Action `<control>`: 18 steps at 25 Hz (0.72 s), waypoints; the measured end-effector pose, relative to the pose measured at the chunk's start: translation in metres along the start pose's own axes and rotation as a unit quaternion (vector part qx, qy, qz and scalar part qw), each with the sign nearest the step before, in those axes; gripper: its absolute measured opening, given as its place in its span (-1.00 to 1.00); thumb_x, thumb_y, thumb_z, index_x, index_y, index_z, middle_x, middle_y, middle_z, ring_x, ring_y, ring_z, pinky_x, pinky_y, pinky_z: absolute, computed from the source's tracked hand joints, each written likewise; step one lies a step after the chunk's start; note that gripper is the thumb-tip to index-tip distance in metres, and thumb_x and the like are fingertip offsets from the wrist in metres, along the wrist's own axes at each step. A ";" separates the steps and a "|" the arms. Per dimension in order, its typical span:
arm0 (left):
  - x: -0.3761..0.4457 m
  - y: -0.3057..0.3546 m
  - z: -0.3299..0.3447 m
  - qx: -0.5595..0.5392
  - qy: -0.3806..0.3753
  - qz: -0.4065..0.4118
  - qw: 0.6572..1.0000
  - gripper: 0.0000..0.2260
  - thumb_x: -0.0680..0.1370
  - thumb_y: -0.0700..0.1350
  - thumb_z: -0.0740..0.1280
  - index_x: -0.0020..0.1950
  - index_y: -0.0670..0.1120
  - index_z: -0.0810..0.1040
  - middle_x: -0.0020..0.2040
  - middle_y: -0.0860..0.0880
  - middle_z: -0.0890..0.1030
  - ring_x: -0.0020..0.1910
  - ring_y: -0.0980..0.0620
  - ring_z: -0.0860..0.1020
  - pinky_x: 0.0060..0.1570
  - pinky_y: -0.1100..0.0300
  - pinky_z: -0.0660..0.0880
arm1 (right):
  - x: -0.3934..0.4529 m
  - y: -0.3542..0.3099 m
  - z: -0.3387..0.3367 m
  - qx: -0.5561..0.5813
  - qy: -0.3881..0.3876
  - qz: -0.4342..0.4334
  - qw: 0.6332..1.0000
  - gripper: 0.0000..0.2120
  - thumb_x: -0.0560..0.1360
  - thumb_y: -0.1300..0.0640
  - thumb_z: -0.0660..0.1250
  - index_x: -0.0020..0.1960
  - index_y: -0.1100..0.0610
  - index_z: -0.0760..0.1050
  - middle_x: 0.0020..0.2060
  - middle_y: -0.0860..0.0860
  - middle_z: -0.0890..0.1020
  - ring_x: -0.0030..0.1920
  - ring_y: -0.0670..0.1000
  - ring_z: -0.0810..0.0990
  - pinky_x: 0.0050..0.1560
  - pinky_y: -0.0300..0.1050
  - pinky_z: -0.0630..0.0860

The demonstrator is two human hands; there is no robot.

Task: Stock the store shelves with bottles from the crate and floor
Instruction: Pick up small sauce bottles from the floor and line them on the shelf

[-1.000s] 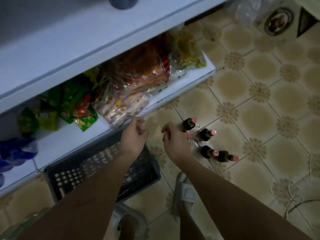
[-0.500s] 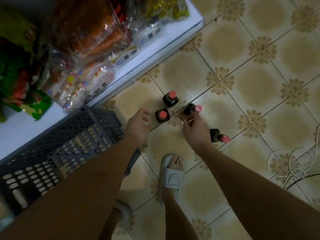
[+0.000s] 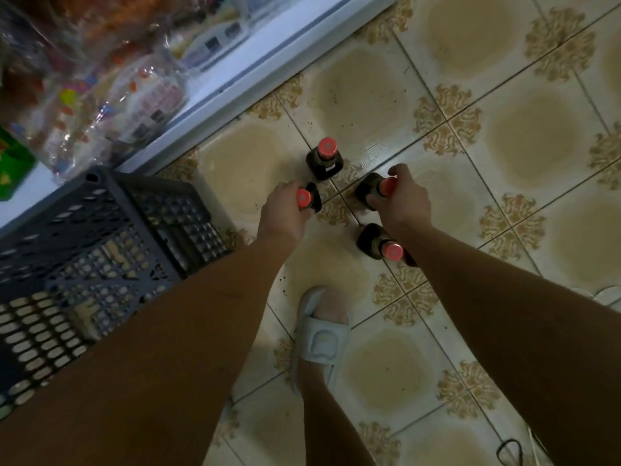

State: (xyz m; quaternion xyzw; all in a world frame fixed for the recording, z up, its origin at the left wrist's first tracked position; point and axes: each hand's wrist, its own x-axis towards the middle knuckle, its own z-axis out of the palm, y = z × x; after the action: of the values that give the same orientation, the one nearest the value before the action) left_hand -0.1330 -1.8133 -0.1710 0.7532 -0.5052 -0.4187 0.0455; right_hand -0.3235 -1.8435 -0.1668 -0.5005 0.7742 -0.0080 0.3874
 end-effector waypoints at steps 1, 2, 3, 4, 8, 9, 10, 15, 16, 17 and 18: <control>0.002 -0.001 0.000 -0.006 0.004 0.002 1.000 -0.65 0.50 -0.20 0.43 0.27 -0.09 0.51 0.20 -0.14 0.57 0.17 -0.16 0.53 0.14 0.04 0.46 | 0.004 0.000 0.001 0.001 0.003 0.008 1.000 -0.56 0.51 0.10 0.41 0.33 0.08 0.36 0.14 0.19 0.59 0.10 0.21 0.56 -0.01 0.02 0.45; 0.003 -0.002 0.000 -0.012 0.003 0.004 1.000 -0.67 0.50 -0.21 0.42 0.25 -0.09 0.52 0.19 -0.14 0.59 0.16 -0.16 0.54 0.12 0.05 0.47 | 0.007 -0.001 0.002 0.006 0.010 0.012 1.000 -0.61 0.52 0.11 0.39 0.30 0.09 0.39 0.13 0.18 0.60 0.10 0.21 0.57 0.01 0.03 0.48; 0.003 -0.004 -0.001 -0.013 -0.001 0.009 1.000 -0.69 0.51 -0.22 0.41 0.24 -0.09 0.52 0.18 -0.15 0.60 0.15 -0.15 0.54 0.09 0.08 0.48 | 0.009 -0.001 0.002 0.011 0.017 0.011 1.000 -0.65 0.52 0.12 0.39 0.27 0.10 0.42 0.11 0.17 0.60 0.08 0.20 0.57 0.02 0.05 0.50; 0.003 -0.006 -0.002 -0.012 -0.006 0.016 1.000 -0.71 0.52 -0.23 0.39 0.24 -0.08 0.52 0.15 -0.13 0.60 0.13 -0.13 0.55 0.05 0.13 0.46 | 0.009 0.000 0.002 0.012 0.021 0.005 1.000 -0.68 0.53 0.13 0.39 0.24 0.11 0.43 0.08 0.15 0.60 0.05 0.18 0.57 0.01 0.05 0.50; -0.005 -0.016 -0.019 -0.037 0.000 0.017 0.999 -0.73 0.53 -0.20 0.40 0.22 -0.08 0.53 0.12 -0.11 0.61 0.08 -0.05 0.55 0.02 0.22 0.41 | -0.004 0.002 -0.006 0.020 0.027 -0.012 0.999 -0.75 0.53 0.14 0.37 0.18 0.13 0.47 -0.04 0.06 0.56 -0.06 0.07 0.51 -0.07 -0.02 0.45; -0.009 -0.018 -0.028 -0.040 -0.003 0.021 0.999 -0.72 0.51 -0.17 0.43 0.21 -0.08 0.54 0.12 -0.12 0.62 0.09 -0.07 0.56 0.06 0.17 0.46 | -0.011 0.000 -0.010 0.027 0.031 -0.016 0.999 -0.75 0.53 0.12 0.37 0.19 0.13 0.47 -0.05 0.04 0.55 -0.06 0.06 0.51 -0.07 -0.04 0.45; -0.013 -0.019 -0.039 -0.042 -0.009 0.024 0.999 -0.71 0.49 -0.15 0.46 0.20 -0.09 0.56 0.11 -0.12 0.62 0.09 -0.09 0.56 0.09 0.11 0.50 | -0.020 -0.004 -0.016 0.033 0.038 -0.023 0.998 -0.74 0.53 0.11 0.37 0.19 0.13 0.48 -0.06 0.02 0.54 -0.06 0.05 0.51 -0.08 -0.05 0.45; -0.042 -0.015 -0.112 -0.121 -0.033 0.033 0.992 -0.76 0.44 -0.11 0.51 -0.01 -0.20 0.55 -0.12 -0.13 0.57 -0.09 -0.12 0.54 -0.03 -0.05 0.53 | -0.077 -0.037 -0.062 0.112 0.024 -0.088 0.989 -0.77 0.48 0.06 0.44 0.12 0.05 0.59 -0.16 -0.20 0.60 -0.19 -0.28 0.58 -0.29 -0.52 0.41; -0.049 -0.014 -0.128 -0.124 -0.026 0.045 0.991 -0.74 0.47 -0.08 0.49 -0.08 -0.21 0.48 -0.17 -0.15 0.52 -0.14 -0.12 0.51 -0.09 -0.03 0.50 | -0.088 -0.047 -0.072 0.126 0.013 -0.101 0.987 -0.79 0.48 0.05 0.44 0.10 0.04 0.59 -0.16 -0.22 0.61 -0.19 -0.34 0.58 -0.28 -0.56 0.41; -0.054 -0.012 -0.144 -0.137 -0.012 0.051 0.989 -0.71 0.50 -0.04 0.46 -0.12 -0.19 0.41 -0.20 -0.16 0.45 -0.17 -0.13 0.48 -0.13 0.00 0.48 | -0.098 -0.058 -0.080 0.138 0.006 -0.114 0.984 -0.80 0.48 0.03 0.44 0.08 0.05 0.60 -0.15 -0.21 0.63 -0.18 -0.36 0.58 -0.26 -0.57 0.40; -0.059 -0.010 -0.162 -0.161 0.000 0.046 0.986 -0.70 0.52 -0.02 0.43 -0.14 -0.15 0.36 -0.19 -0.16 0.41 -0.15 -0.16 0.50 -0.11 -0.02 0.51 | -0.107 -0.072 -0.088 0.148 0.003 -0.127 0.981 -0.79 0.49 0.00 0.44 0.08 0.07 0.61 -0.14 -0.18 0.64 -0.17 -0.33 0.59 -0.24 -0.56 0.41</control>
State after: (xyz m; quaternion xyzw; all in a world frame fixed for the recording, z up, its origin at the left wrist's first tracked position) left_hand -0.0244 -1.8188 -0.0371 0.7120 -0.4651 -0.4922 0.1855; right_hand -0.3007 -1.8292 -0.0133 -0.5320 0.6957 -0.1731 0.4505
